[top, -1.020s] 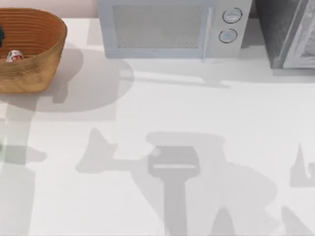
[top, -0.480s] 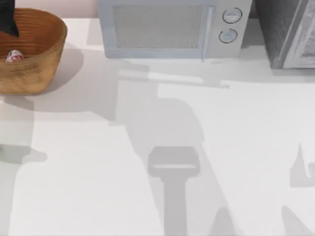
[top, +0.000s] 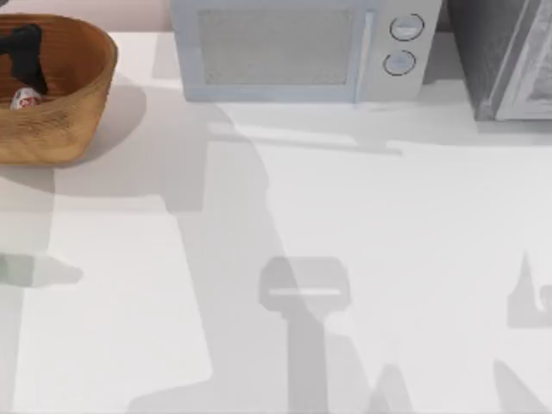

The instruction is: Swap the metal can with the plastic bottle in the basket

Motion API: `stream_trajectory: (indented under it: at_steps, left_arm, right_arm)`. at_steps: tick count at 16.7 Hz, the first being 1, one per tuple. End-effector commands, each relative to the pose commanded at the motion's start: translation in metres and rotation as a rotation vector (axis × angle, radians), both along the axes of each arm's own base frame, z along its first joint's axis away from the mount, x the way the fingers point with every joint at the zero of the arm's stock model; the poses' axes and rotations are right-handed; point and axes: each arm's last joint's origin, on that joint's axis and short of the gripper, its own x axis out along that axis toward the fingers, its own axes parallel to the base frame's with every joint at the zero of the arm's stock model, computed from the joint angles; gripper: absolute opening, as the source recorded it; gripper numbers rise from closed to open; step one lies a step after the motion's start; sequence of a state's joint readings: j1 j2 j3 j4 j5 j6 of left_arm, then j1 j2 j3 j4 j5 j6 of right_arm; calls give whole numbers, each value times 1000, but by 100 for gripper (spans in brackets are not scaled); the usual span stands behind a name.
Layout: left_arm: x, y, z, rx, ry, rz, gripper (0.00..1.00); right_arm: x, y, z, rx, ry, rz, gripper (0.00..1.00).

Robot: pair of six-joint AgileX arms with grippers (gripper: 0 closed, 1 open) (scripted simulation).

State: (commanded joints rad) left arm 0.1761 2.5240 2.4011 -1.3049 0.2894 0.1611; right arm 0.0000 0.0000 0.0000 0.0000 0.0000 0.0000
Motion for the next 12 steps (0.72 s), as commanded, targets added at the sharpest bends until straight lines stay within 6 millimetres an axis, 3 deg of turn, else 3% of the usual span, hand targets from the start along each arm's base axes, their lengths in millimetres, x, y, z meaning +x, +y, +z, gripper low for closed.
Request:
stream_trajectory:
  at_steps: [5,12]
  left_arm:
    - [1,-4,3,1,-10,-7,100]
    - [10,-13,-48,0,0,0,100]
  right_arm:
    - [0,0,0,0,0,0,100]
    - [0,0,0,0,0,0,100]
